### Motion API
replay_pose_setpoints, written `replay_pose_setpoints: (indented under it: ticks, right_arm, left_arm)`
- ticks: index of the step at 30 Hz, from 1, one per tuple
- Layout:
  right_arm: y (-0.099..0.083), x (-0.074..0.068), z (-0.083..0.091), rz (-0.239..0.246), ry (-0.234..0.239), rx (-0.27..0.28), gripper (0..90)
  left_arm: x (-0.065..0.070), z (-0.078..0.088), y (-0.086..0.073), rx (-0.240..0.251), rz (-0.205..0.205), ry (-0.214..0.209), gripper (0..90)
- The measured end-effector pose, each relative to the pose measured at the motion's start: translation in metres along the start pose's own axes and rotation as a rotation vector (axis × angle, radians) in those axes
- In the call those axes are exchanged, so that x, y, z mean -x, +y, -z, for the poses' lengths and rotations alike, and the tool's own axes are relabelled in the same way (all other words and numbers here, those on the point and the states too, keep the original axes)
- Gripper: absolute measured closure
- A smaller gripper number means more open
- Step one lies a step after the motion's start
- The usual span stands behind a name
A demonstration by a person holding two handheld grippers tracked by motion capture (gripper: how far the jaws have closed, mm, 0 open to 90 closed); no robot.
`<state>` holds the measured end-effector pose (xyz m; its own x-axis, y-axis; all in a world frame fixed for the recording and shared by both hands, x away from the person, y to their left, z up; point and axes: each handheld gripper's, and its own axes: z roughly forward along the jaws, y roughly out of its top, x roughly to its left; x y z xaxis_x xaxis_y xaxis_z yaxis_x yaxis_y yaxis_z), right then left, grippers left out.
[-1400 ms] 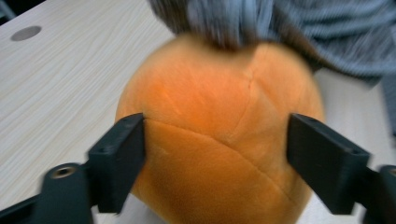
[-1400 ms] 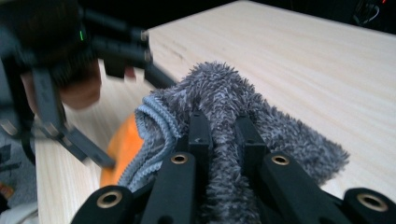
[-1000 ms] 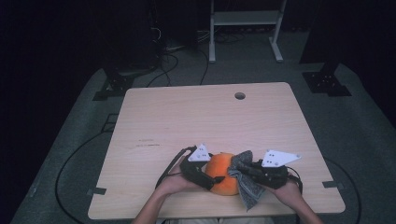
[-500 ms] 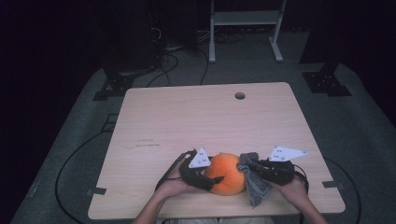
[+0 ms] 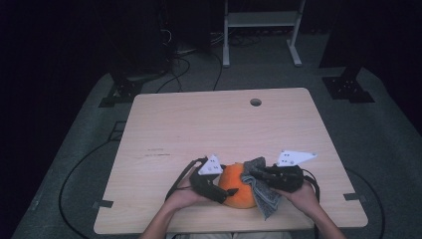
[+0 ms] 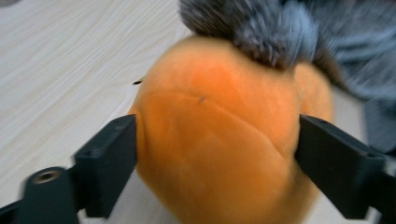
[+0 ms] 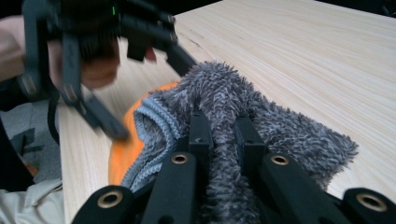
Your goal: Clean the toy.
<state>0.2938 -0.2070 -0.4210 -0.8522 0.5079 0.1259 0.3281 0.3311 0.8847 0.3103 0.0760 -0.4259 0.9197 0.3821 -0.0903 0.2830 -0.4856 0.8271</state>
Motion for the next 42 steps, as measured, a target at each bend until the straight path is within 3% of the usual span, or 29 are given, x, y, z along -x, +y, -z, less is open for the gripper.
replay_pose_setpoints:
  ticks: [4, 8, 9, 10, 13, 15, 17, 20, 22, 24, 27, 29, 32, 38, 42]
  right_arm:
    - [-0.011, -0.006, 0.010, 0.051, 0.023, 0.008, 80.0]
    - [-0.018, -0.012, 0.018, 0.081, 0.050, 0.018, 80.0]
    - [-0.020, -0.012, 0.019, 0.078, 0.054, 0.023, 79.9]
    - [-0.021, -0.012, 0.021, 0.074, 0.054, 0.027, 79.9]
    - [-0.021, -0.012, 0.028, 0.059, 0.038, 0.042, 79.9]
    - [-0.013, -0.013, 0.035, 0.073, 0.025, 0.058, 80.0]
    - [-0.003, -0.013, 0.039, 0.094, -0.005, 0.072, 80.0]
    - [0.012, -0.013, 0.035, 0.114, -0.021, 0.086, 80.0]
    - [0.018, -0.013, 0.027, 0.128, -0.039, 0.078, 80.0]
    - [0.023, -0.019, 0.018, 0.152, -0.026, 0.080, 80.0]
    - [0.033, -0.039, -0.006, 0.233, -0.006, 0.055, 80.0]
    - [0.037, -0.042, -0.016, 0.250, -0.018, 0.040, 80.1]
    - [0.040, -0.034, -0.018, 0.219, -0.034, 0.038, 80.1]
    - [0.025, -0.009, -0.009, 0.130, -0.106, 0.031, 80.0]
    - [0.021, -0.010, -0.003, 0.125, -0.109, 0.026, 80.1]
  left_arm:
    - [-0.011, -0.002, 0.000, -0.017, 0.091, -0.053, 3.9]
    - [-0.013, -0.018, 0.001, -0.087, 0.182, -0.193, 3.2]
    - [-0.014, -0.020, 0.000, -0.089, 0.192, -0.246, 5.4]
    - [-0.013, -0.021, -0.001, -0.078, 0.188, -0.275, 13.5]
    - [-0.005, -0.015, 0.003, 0.002, 0.081, -0.231, 32.9]
    - [0.005, -0.006, 0.009, 0.093, -0.056, -0.132, 37.2]
    - [0.012, 0.001, 0.014, 0.129, -0.168, -0.044, 37.5]
    - [0.018, 0.004, 0.015, 0.153, -0.269, 0.079, 37.1]
    - [0.015, 0.004, 0.014, 0.123, -0.268, 0.106, 36.3]
    - [0.013, 0.000, 0.009, 0.109, -0.251, 0.102, 35.9]
    - [0.012, -0.006, 0.004, 0.090, -0.240, 0.079, 35.0]
    - [0.010, -0.003, 0.001, 0.084, -0.228, 0.082, 34.9]
    - [0.007, -0.002, -0.005, 0.070, -0.229, 0.081, 35.7]
    - [0.001, 0.000, -0.008, 0.060, -0.177, 0.066, 32.4]
    - [0.007, -0.003, -0.004, 0.055, -0.217, 0.084, 30.7]
